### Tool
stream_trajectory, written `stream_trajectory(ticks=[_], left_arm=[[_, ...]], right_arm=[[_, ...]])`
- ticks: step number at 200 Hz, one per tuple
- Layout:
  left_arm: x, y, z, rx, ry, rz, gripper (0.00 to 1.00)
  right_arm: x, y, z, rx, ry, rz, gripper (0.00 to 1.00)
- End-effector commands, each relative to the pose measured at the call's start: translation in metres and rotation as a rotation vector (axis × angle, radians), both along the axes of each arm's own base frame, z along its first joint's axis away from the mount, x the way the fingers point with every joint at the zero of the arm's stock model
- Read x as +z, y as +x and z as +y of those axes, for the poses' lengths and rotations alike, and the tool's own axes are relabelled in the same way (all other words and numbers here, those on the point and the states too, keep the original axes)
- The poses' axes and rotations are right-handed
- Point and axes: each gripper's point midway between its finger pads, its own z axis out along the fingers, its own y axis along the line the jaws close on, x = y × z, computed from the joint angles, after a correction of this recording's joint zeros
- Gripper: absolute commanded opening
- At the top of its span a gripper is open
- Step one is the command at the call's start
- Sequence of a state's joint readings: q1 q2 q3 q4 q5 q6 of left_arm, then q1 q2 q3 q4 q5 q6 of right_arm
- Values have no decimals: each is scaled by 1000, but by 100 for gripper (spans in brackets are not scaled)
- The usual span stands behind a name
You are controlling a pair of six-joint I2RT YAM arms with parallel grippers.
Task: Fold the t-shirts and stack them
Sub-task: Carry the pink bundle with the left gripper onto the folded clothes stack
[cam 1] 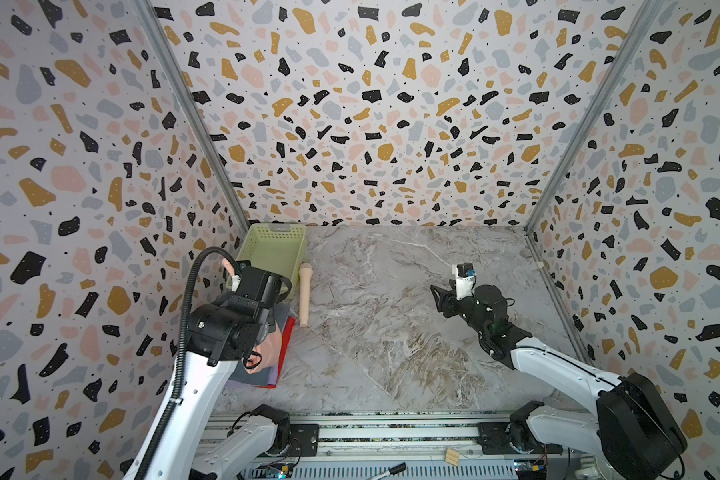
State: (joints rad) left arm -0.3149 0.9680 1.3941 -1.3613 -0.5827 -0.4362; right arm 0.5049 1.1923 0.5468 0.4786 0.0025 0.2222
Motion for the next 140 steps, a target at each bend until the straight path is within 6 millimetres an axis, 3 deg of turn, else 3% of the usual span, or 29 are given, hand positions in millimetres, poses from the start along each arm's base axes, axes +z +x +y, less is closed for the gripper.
stream_trajectory(ticks=[1,12,42,60,107,140], left_arm=[[33,-2,-3,-30,-45,-107,1],[26,-1,-6,-51,-46,-79,2],[-20,10,-21,-132,-44,53,1],[-33,14,-30,-173,-60,100,0],[-34,15,-6,-50,48,91,5],[-52,31,11,70,153,147,6]], right_arm=[[19,3,1,0,40,-38,65],[19,3,0,-6,39,-39,65],[14,4,0,-7,32,-28,65],[11,4,0,-7,27,-18,65],[3,7,2,-9,14,2,65],[-1,7,4,4,22,22,65]])
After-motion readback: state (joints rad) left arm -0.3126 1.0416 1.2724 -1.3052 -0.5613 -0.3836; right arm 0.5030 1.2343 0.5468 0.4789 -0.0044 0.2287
